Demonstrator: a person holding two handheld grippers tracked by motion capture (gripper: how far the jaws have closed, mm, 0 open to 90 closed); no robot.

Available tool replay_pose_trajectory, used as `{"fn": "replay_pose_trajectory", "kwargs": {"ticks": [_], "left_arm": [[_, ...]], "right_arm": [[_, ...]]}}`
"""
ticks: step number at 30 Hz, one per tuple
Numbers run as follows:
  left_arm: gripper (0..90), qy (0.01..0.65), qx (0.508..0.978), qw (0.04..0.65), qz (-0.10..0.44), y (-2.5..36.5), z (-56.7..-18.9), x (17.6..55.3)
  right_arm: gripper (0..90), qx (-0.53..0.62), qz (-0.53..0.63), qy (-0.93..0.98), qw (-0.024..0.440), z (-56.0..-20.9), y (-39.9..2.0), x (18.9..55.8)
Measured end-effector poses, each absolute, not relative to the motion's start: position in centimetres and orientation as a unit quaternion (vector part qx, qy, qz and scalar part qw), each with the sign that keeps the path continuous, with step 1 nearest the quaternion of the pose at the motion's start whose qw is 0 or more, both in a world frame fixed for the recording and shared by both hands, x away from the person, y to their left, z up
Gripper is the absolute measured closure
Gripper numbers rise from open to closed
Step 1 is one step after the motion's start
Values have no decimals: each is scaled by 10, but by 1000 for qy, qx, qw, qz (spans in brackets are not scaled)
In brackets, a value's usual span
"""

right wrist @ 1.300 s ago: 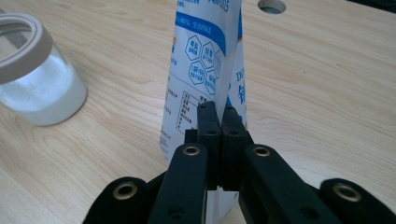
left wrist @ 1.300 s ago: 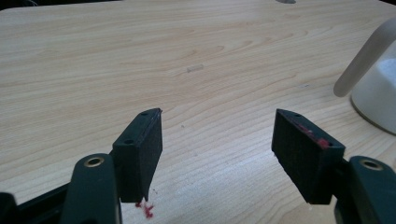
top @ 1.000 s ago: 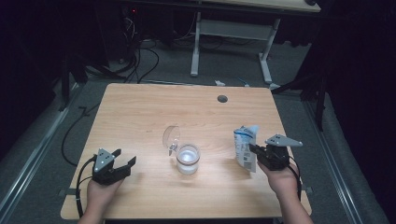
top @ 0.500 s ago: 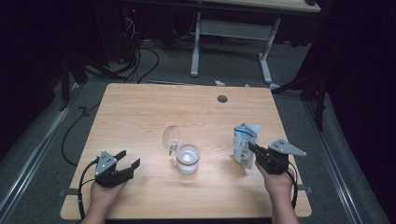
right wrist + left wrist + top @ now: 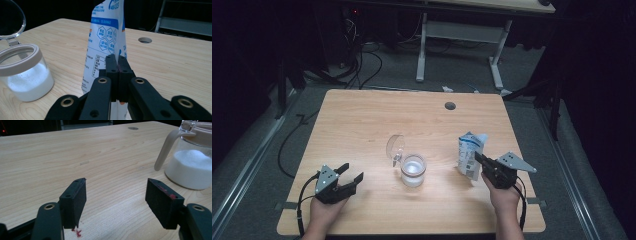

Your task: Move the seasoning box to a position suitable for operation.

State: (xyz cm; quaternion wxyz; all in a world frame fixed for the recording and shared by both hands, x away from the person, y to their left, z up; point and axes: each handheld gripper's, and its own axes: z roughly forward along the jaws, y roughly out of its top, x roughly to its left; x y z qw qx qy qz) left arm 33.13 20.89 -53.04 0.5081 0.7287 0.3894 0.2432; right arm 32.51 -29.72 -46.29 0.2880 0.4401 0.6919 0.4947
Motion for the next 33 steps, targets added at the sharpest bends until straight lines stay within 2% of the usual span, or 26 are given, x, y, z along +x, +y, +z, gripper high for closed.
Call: {"fn": "replay_pose_trajectory", "kwargs": {"ticks": [13, 29, 33], "left_arm": [[338, 390, 725, 513, 244, 209, -531, 329], [338, 386, 733, 505, 244, 206, -532, 329], [338, 381, 737, 501, 246, 205, -532, 328]], "right_arm": [[900, 456, 490, 671, 318, -464, -321, 328], [899, 483, 493, 651, 315, -477, -339, 339], [870, 486, 488, 650, 323, -478, -341, 337]]}}
